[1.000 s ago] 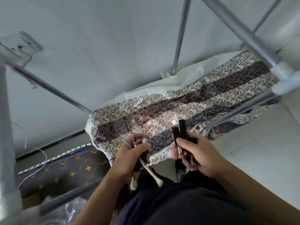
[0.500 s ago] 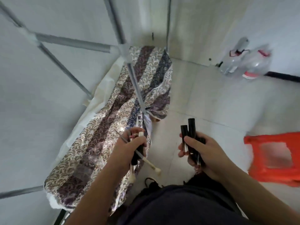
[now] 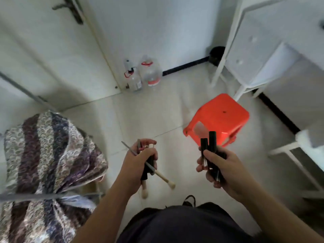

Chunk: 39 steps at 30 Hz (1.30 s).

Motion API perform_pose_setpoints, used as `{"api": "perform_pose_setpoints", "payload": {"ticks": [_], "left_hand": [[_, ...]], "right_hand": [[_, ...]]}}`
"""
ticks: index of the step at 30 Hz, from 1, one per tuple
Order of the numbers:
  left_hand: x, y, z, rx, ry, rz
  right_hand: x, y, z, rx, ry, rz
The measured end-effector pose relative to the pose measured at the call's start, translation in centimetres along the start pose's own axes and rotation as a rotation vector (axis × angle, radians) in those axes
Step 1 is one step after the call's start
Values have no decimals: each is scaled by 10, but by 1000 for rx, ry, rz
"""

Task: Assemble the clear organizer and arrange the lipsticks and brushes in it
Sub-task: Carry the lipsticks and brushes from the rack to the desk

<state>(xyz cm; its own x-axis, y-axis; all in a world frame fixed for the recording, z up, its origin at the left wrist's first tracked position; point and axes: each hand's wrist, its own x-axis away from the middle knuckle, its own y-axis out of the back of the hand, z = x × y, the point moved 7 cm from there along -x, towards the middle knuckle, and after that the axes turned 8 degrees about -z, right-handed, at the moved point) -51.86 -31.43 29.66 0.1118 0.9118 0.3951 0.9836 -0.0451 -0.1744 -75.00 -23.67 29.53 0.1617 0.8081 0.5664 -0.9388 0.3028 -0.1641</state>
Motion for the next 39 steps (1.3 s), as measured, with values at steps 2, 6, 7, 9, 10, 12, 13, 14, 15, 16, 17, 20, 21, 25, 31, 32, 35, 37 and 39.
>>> {"api": "perform_pose_setpoints", "payload": {"ticks": [2, 6, 7, 9, 10, 12, 13, 14, 15, 16, 17, 20, 21, 25, 31, 32, 35, 37, 39], "left_hand": [[-20, -49, -2, -40, 28, 90], [-59, -131, -4, -121, 63, 249], [-69, -150, -3, -135, 75, 280], [-90, -184, -1, -153, 103, 332], [-101, -202, -1, -164, 114, 359], [-121, -238, -2, -184, 121, 423], [-130, -255, -3, -187, 119, 460], [-139, -272, -5, -187, 118, 503], [-148, -289, -7, -185, 119, 549], [-158, -306, -8, -186, 124, 589], [-167, -321, -10, -195, 135, 617], [-191, -367, -12, -258, 169, 681], [-197, -382, -13, -270, 179, 705], [-211, -442, -15, -270, 188, 782], [-236, -538, -2, -320, 163, 799], [-242, -557, 3, -322, 163, 787], [-256, -620, 19, -333, 153, 745], [-260, -666, 26, -327, 146, 713], [-260, -710, 32, -326, 143, 690]], "right_hand": [[0, 45, 13, -75, 18, -108], [0, 113, 26, -182, 49, -292], [-1, 127, 28, -211, 53, -329], [-5, 149, 34, -255, 67, -388], [-7, 159, 38, -270, 75, -418], [-14, 178, 46, -293, 85, -483], [-17, 187, 50, -307, 92, -516], [-21, 195, 55, -324, 103, -552], [-25, 204, 61, -344, 118, -591], [-29, 212, 67, -366, 134, -626], [-33, 220, 73, -388, 149, -653], [-39, 244, 87, -443, 185, -739], [-39, 252, 88, -459, 188, -769], [-42, 289, 98, -527, 208, -864], [-67, 384, 128, -546, 240, -924], [-73, 405, 134, -543, 239, -923], [-91, 476, 153, -515, 236, -897], [-99, 525, 169, -472, 225, -863], [-99, 569, 185, -436, 195, -857]]}}
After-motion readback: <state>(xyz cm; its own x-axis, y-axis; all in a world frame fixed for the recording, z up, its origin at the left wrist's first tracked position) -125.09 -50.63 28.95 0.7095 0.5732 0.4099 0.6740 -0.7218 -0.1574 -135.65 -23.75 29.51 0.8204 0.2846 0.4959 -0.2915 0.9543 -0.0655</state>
